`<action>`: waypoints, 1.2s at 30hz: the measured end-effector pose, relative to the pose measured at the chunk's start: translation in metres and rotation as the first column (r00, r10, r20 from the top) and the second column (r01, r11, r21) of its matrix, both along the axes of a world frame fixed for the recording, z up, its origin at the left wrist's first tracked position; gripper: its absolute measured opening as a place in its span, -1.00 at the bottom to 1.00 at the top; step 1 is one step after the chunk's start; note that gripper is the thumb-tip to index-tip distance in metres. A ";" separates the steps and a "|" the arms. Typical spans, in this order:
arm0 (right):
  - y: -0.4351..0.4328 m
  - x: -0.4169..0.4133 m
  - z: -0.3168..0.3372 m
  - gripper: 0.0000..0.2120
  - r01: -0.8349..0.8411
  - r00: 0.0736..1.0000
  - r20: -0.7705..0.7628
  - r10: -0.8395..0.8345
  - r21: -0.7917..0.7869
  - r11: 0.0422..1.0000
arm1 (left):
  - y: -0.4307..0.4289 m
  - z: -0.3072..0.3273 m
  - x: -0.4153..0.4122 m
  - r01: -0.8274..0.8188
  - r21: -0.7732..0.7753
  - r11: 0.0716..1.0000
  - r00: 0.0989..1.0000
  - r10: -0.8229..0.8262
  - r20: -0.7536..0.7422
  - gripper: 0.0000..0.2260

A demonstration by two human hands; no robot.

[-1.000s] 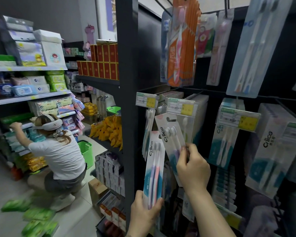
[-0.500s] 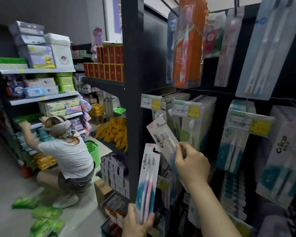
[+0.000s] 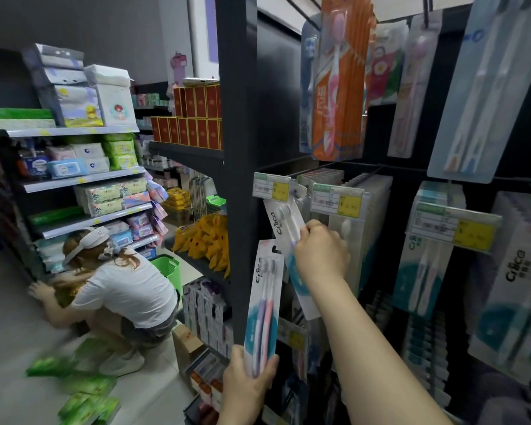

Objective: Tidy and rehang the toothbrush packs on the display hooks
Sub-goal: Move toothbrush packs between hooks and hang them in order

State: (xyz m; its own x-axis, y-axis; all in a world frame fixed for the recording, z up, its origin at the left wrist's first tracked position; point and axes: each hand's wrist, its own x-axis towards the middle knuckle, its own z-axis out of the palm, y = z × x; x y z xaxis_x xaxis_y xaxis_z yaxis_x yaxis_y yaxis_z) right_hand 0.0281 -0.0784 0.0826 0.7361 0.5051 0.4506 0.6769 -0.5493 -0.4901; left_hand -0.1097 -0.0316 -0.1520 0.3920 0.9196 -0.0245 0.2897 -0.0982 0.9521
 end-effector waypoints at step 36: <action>0.014 0.029 -0.051 -0.85 -0.092 0.988 -0.105 0.110 0.163 0.982 | 0.038 0.055 0.049 0.042 0.204 0.978 0.991 -0.066 0.115 -0.39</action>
State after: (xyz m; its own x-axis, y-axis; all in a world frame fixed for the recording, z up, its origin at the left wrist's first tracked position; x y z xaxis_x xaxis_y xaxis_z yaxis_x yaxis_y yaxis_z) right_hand 0.0574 -0.0643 0.0320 0.7357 0.5093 0.4465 0.6600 -0.3910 -0.6415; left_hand -0.0606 0.0064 -0.0968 0.4301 0.8784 0.2084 0.1633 -0.3027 0.9390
